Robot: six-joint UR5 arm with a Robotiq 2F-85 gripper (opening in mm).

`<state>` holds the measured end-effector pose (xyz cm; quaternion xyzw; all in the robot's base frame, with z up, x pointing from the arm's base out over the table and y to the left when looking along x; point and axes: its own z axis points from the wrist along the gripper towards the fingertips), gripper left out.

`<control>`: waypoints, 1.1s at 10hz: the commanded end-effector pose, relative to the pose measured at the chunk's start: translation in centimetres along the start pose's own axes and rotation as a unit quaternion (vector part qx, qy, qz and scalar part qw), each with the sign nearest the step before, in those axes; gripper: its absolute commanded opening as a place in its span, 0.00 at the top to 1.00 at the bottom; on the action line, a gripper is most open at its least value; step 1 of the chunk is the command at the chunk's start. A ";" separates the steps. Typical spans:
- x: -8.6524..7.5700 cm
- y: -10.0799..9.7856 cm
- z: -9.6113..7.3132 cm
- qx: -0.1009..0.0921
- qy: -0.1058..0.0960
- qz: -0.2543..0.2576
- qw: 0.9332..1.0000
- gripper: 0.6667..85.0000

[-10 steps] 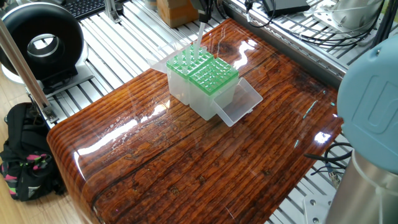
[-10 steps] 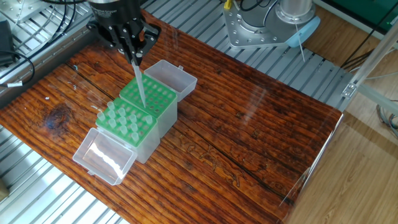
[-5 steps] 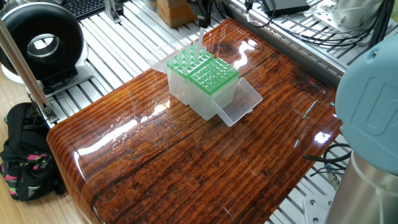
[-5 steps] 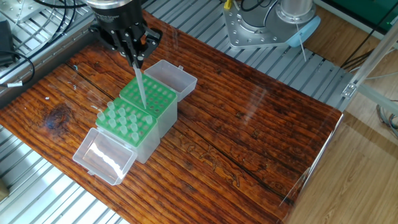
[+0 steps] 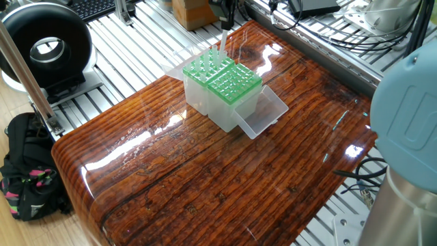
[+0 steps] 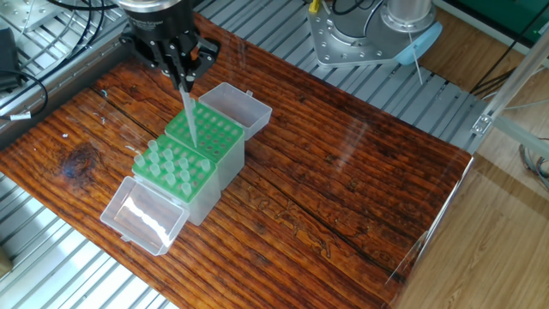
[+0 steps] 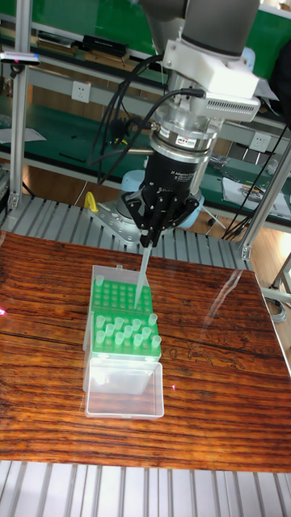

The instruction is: Transfer all large pipette tips from one holder to another

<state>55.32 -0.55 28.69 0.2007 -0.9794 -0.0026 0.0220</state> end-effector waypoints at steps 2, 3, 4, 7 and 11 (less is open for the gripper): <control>-0.4 0.4 0.2 -0.008 -0.009 0.001 1.000 0.85; -0.3 0.0 0.2 -0.003 -0.008 -0.001 1.000 0.85; -0.3 -0.2 0.2 -0.002 -0.009 -0.003 1.000 0.85; -0.2 -1.2 0.5 0.002 -0.010 -0.014 1.000 0.85; -0.6 -1.7 1.2 0.001 -0.017 -0.020 1.000 0.85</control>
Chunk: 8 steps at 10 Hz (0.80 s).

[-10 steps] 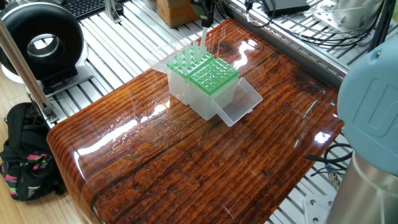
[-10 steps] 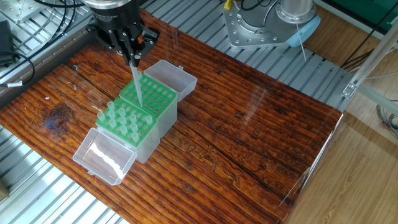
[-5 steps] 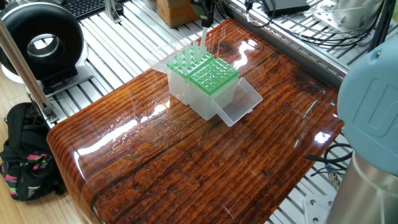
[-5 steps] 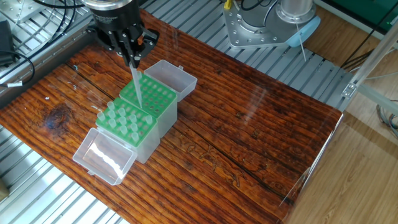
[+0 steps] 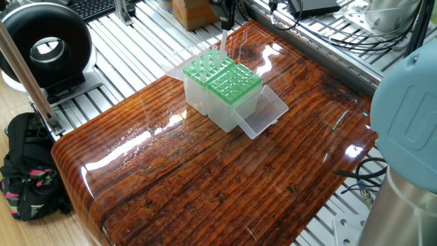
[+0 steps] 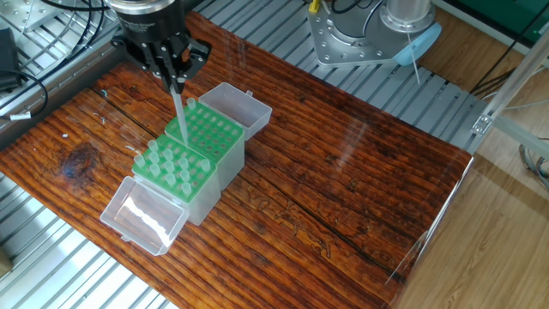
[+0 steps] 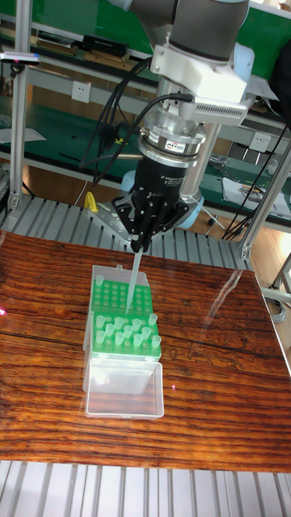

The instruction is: Transfer all large pipette tips from one holder to another

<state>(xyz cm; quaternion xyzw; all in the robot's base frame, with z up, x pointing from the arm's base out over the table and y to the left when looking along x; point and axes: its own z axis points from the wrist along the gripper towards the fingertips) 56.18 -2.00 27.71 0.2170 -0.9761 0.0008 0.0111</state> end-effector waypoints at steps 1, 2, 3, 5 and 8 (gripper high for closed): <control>-0.5 0.0 0.4 -0.005 -0.009 -0.003 1.000 0.85; -0.6 0.1 0.5 -0.005 -0.011 -0.003 1.000 0.85; -0.6 0.1 0.5 -0.005 -0.011 -0.003 1.000 0.85; -0.8 0.3 0.4 -0.007 -0.015 -0.002 1.000 0.85; -1.0 0.3 0.4 -0.008 -0.020 0.000 1.000 0.85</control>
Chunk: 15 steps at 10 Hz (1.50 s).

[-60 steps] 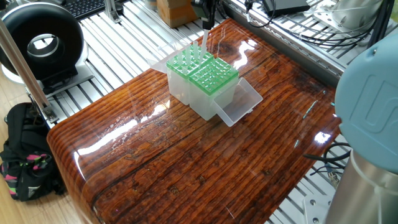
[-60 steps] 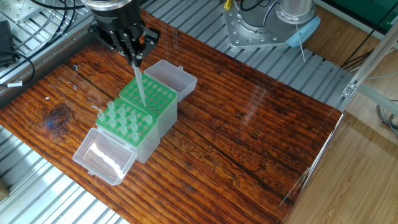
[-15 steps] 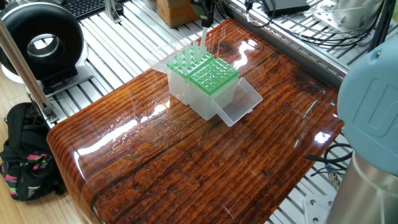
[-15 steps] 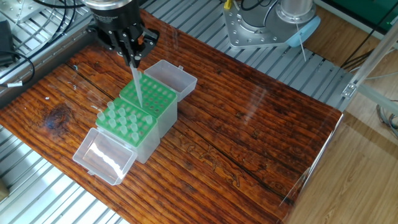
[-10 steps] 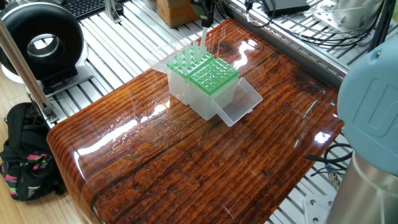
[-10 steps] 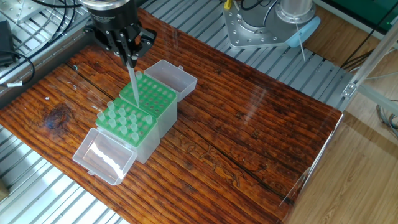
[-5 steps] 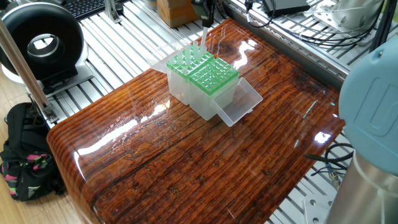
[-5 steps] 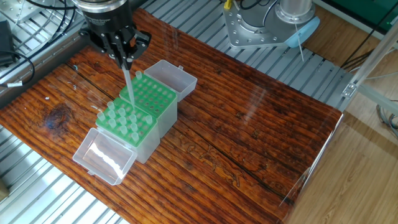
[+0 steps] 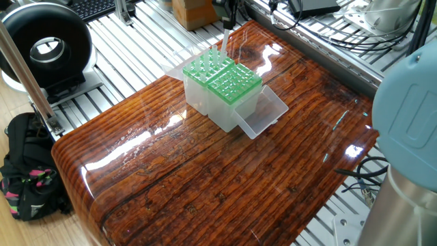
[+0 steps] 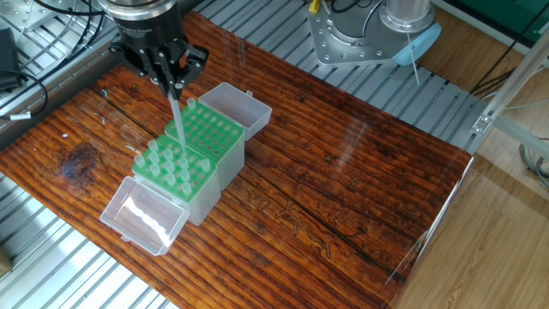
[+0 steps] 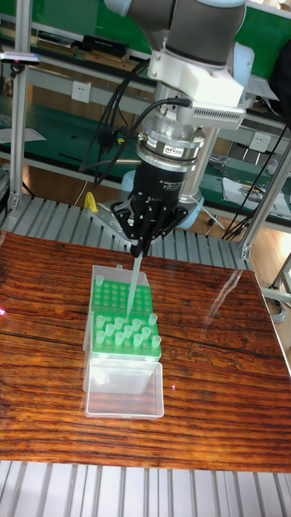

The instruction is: Transfer all large pipette tips from one holder to another

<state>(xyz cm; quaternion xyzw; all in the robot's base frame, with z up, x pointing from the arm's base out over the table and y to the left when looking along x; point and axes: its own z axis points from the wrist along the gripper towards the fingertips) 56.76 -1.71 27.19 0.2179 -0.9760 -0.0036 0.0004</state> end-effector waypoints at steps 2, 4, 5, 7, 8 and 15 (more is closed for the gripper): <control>-0.4 0.2 -0.1 -0.004 -0.009 0.001 1.000 0.85; -0.2 -0.1 0.2 0.001 -0.005 0.001 1.000 0.85; -0.2 -0.2 0.5 0.001 -0.006 -0.001 1.000 0.85; -0.3 -0.2 0.9 0.000 -0.007 -0.002 1.000 0.85; -0.3 -0.1 1.0 0.001 -0.008 -0.002 1.000 0.85; 0.1 -0.2 1.7 0.004 0.006 -0.003 1.000 0.85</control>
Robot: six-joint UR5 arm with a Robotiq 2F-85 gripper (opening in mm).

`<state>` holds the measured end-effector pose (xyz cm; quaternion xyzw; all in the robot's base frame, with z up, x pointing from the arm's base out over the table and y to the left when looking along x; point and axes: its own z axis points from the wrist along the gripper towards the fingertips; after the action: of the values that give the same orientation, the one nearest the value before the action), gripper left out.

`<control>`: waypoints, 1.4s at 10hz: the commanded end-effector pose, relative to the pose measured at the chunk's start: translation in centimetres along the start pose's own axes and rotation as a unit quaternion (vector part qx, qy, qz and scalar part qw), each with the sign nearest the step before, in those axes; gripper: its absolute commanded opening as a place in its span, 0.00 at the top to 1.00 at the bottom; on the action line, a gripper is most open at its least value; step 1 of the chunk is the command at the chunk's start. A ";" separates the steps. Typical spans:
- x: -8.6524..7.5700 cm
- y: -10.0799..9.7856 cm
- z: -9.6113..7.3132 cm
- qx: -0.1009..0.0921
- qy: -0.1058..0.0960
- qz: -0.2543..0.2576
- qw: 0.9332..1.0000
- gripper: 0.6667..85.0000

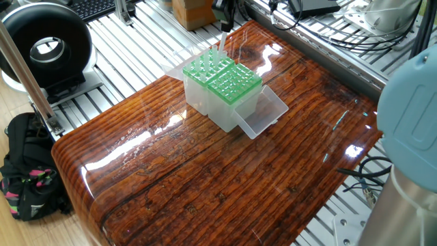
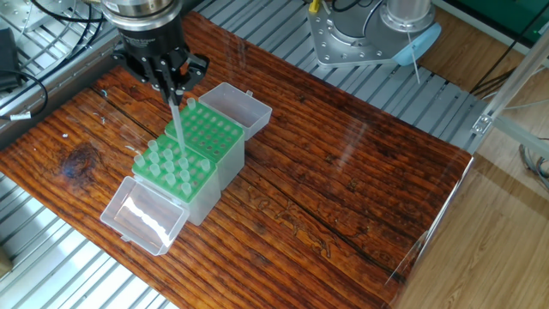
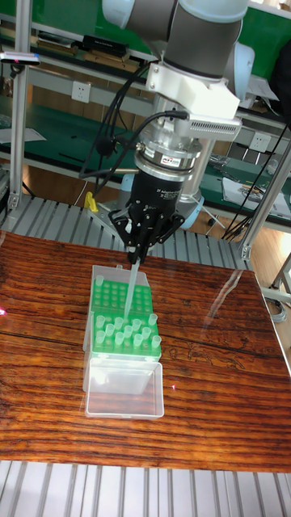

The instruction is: Transfer all large pipette tips from one holder to another

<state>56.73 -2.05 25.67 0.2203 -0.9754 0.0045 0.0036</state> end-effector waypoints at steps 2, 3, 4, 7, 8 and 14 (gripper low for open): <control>-0.3 0.3 0.4 -0.007 0.000 -0.001 1.000 0.85; -0.4 0.4 0.5 -0.009 0.000 0.000 1.000 0.84; -0.6 0.3 0.6 -0.009 -0.001 0.000 1.000 0.84; -1.0 0.3 1.1 -0.010 -0.003 -0.002 1.000 0.79; -1.0 0.3 1.1 -0.010 -0.003 -0.004 1.000 0.77; -0.9 0.6 1.3 -0.015 0.002 -0.002 1.000 0.66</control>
<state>57.39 -1.50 24.30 0.2253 -0.9743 -0.0026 0.0086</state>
